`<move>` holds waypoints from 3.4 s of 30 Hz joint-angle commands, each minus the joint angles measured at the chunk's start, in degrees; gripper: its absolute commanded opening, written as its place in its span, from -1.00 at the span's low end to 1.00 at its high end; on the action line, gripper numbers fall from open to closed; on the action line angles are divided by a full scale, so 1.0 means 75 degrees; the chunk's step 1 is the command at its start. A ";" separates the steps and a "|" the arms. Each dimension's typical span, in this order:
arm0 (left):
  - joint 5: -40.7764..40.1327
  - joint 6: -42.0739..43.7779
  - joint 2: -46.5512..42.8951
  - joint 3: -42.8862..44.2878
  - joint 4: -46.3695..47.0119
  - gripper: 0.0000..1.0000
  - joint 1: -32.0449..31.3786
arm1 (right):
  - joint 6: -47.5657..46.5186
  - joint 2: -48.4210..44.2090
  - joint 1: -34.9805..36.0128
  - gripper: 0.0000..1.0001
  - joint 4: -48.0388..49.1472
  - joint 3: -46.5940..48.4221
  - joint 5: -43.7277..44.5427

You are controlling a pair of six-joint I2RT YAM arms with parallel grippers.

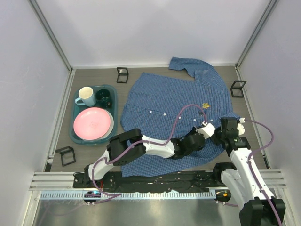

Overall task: Remove the brooch from the garment
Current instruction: Remove the brooch from the clothes, then close the brooch.

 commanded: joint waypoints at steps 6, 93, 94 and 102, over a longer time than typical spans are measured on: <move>-0.0621 0.0477 0.0240 -0.0055 0.0928 -1.00 -0.0070 | 0.0039 -0.0385 -0.0027 -0.99 -0.0644 0.0521 0.0192; 1.1051 -0.8253 -0.3135 -0.4391 0.6694 -1.00 0.4875 | -0.4016 -0.1170 0.3172 0.25 0.4113 0.0333 -0.2809; 1.1039 -0.8242 -0.3170 -0.4403 0.6706 -1.00 0.4875 | -0.3980 -0.1182 0.3149 0.22 0.4125 0.0322 -0.2808; 1.1062 -0.8347 -0.3135 -0.4414 0.6834 -1.00 0.4875 | -0.3547 -0.1288 0.3008 0.03 0.4698 0.0017 -0.3066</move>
